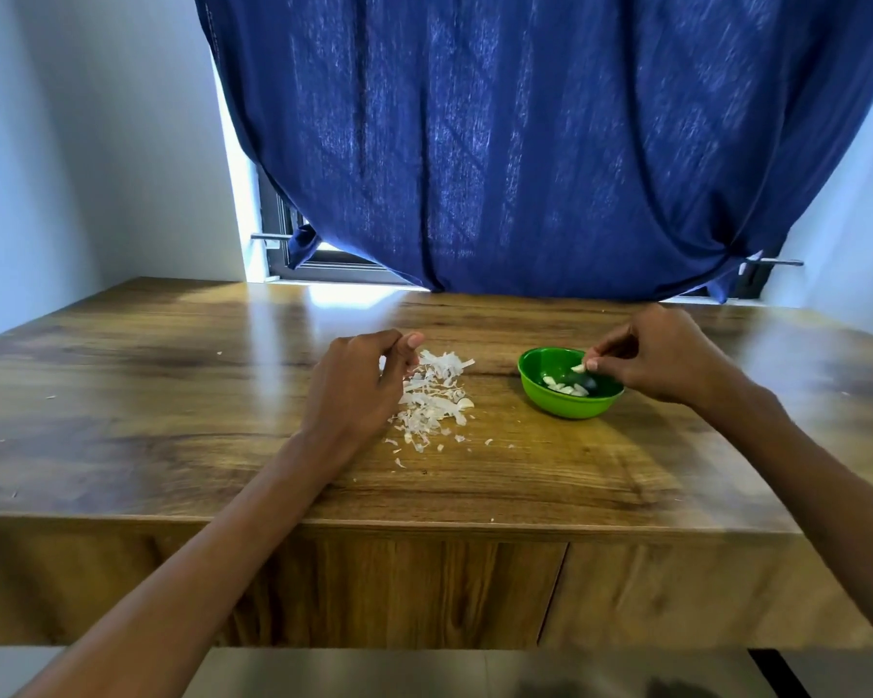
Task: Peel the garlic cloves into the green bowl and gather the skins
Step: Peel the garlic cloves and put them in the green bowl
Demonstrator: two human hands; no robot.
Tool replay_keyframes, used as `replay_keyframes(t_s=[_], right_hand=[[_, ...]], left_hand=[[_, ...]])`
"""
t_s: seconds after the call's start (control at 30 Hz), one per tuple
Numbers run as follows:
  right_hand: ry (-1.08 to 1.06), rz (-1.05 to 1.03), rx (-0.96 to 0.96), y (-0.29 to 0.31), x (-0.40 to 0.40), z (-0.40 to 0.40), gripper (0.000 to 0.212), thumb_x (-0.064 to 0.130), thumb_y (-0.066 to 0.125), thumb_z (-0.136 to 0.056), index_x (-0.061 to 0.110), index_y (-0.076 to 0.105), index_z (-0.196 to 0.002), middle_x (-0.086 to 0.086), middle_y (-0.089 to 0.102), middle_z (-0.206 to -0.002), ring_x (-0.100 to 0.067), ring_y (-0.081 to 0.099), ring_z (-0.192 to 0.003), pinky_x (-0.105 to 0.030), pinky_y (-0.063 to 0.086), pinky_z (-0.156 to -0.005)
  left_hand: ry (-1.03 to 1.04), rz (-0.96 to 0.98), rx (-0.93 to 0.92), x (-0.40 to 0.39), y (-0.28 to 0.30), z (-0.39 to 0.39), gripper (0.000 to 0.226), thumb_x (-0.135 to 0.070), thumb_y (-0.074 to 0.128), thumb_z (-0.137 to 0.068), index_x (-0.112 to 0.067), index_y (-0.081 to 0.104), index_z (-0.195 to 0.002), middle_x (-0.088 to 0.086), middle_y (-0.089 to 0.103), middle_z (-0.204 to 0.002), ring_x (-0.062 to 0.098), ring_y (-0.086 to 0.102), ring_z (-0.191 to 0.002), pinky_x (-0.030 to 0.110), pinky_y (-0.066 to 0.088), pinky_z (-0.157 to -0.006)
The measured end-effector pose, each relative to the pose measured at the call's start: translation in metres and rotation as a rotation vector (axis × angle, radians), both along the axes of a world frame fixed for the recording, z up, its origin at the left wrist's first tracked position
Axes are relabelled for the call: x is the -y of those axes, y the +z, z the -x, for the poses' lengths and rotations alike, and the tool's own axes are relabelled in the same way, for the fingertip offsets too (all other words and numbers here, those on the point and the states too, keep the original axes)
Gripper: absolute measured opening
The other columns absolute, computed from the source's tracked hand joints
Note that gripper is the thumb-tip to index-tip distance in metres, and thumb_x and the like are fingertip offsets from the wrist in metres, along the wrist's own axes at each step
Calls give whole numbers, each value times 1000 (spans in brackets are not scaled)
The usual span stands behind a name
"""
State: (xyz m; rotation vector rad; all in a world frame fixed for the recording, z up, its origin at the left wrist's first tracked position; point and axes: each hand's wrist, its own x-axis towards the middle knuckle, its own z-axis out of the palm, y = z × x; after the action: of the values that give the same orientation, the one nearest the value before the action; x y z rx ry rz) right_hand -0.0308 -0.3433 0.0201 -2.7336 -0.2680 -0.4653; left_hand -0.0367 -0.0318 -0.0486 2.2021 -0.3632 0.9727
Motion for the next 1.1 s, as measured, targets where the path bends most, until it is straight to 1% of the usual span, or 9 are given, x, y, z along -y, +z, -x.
replay_keyframes(t_s=[0.17,0.37,0.5,0.6,0.63,0.73,0.87,1.0,1.1], right_hand=[[10,-13,32,3,-5,-3,7,23,78,-86,24,82,-92,10,75,-79,-2,64,-74,-19,47,-65],[62,-79,93,11,-8,3,4,21,81,-84,26,80,-85,21,68,-71,7,64,-70,-7,43,-62],[126,-134,127,7,-34,6,9,17,75,-87,25,79,-87,19,71,-78,9,64,-75,1,44,-63],[196,-164,81,0,-66,4,25,1,63,-92,20,78,-95,11,75,-90,6,67,-81,-10,54,-76],[219,-156,48,-2,-77,2,28,-2,61,-92,19,78,-99,9,75,-95,5,67,-82,-11,55,-75],[265,-95,-57,-11,-107,-4,32,0,59,-96,24,74,-110,10,68,-99,4,59,-70,-6,44,-53],[304,-117,-56,-28,-141,-13,33,4,63,-95,31,76,-110,8,70,-95,0,50,-52,-6,36,-43],[338,-102,-34,-33,-170,-21,30,2,69,-91,25,77,-109,3,76,-106,6,61,-73,-8,46,-59],[322,-82,-41,-35,-182,-30,31,-2,69,-90,20,77,-109,1,75,-108,0,65,-81,-14,54,-68]], left_hand=[[-9,25,-8,0,0,2,43,-48,50,-104,-22,77,-83,-9,75,-75,10,67,-60,38,57,-68],[51,14,-9,1,3,7,39,-43,51,-106,-22,75,-83,-12,71,-71,5,63,-59,25,46,-61],[114,92,86,-6,3,2,18,-21,61,-103,-11,72,-93,1,74,-85,15,64,-66,26,44,-66],[149,178,97,-13,3,-1,9,-5,62,-99,-8,69,-95,2,70,-90,13,62,-69,20,45,-66],[163,193,84,-15,3,-1,9,-1,63,-97,-8,69,-96,2,70,-92,15,63,-74,21,44,-68],[220,216,42,-20,-1,-5,18,7,61,-92,-9,69,-97,3,70,-93,17,62,-81,21,40,-70],[292,272,40,-29,-5,-9,32,12,54,-90,-12,69,-105,4,72,-92,23,66,-82,35,52,-75],[299,284,-9,-35,-7,-8,39,13,58,-86,-13,79,-105,7,77,-92,20,71,-82,34,57,-83],[244,288,-113,-36,-8,-8,34,10,62,-87,-14,79,-103,8,78,-93,17,71,-82,36,59,-83]])
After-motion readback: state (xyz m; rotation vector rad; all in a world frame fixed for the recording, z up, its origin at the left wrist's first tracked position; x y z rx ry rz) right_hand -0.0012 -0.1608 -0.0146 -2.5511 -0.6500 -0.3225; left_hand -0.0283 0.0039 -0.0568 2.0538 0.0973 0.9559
